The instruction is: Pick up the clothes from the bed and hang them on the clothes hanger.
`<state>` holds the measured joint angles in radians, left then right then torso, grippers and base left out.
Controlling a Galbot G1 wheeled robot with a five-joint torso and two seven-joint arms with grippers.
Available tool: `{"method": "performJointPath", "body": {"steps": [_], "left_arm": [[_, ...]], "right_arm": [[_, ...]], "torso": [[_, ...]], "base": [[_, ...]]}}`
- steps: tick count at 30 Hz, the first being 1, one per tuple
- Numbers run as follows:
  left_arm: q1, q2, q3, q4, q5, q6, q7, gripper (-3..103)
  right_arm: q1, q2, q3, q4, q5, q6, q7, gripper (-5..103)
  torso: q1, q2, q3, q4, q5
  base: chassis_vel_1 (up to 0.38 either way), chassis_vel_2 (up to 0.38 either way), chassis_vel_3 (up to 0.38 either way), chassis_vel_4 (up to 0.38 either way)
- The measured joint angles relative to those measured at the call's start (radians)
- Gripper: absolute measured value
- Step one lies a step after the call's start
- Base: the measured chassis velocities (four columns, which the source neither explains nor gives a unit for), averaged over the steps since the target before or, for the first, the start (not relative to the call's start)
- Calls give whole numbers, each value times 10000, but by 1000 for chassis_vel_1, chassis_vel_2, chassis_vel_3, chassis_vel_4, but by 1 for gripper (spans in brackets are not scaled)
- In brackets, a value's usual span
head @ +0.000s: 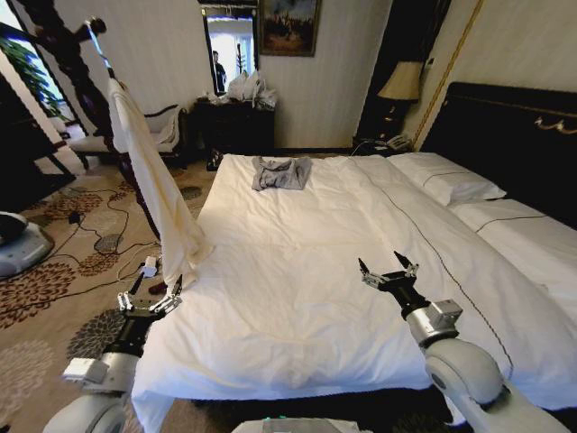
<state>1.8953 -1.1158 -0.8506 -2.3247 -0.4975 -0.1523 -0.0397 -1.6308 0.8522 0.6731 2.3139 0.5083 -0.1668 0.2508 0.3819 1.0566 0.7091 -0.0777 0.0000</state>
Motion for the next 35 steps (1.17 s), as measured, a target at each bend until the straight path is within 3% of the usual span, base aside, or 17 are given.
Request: {"method": "performJointPath", "body": {"steps": [35], "left_arm": [[-5,7,8,22,-1,-19,6,100]], "right_arm": [[0,0,0,0,0,0,0,100]], "torso": [[0,0,0,0,0]], "base": [[0,0,0,0]]}}
